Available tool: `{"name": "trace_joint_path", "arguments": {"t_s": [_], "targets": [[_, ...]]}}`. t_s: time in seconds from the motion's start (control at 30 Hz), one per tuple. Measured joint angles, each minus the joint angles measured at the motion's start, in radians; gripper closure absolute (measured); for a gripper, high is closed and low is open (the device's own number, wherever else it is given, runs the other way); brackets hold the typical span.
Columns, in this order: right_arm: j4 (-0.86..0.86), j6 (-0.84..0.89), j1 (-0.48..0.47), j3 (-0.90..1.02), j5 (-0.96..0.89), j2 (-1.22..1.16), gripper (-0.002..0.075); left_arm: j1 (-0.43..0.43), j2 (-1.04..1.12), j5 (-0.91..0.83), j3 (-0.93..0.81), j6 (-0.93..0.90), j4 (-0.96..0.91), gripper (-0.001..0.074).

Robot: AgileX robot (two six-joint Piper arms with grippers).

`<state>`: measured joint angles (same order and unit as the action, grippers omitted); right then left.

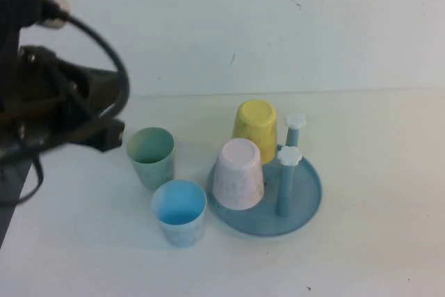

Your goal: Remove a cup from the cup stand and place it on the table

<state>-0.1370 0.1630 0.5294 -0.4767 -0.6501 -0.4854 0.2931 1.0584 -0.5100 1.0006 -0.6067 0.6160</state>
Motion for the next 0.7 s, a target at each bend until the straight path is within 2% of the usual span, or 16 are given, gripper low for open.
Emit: {"name": "trace_joint_path", "arguments": {"t_s": [0.17,0.37,0.7], "targets": [[0.0,0.008,0.0,0.004,-0.033,0.0,0.0722,0.0,-0.16,0.087,-0.185,-0.035,0.013,0.0736],[0.0,0.008,0.0,0.004,-0.046,0.0,0.0722,0.0,-0.335,0.109,-0.333,-0.122,0.096,0.0736],[0.0,0.008,0.0,0.004,-0.047,0.0,0.0722,0.0,-0.537,0.14,-0.434,-0.215,0.194,0.0736]]}}
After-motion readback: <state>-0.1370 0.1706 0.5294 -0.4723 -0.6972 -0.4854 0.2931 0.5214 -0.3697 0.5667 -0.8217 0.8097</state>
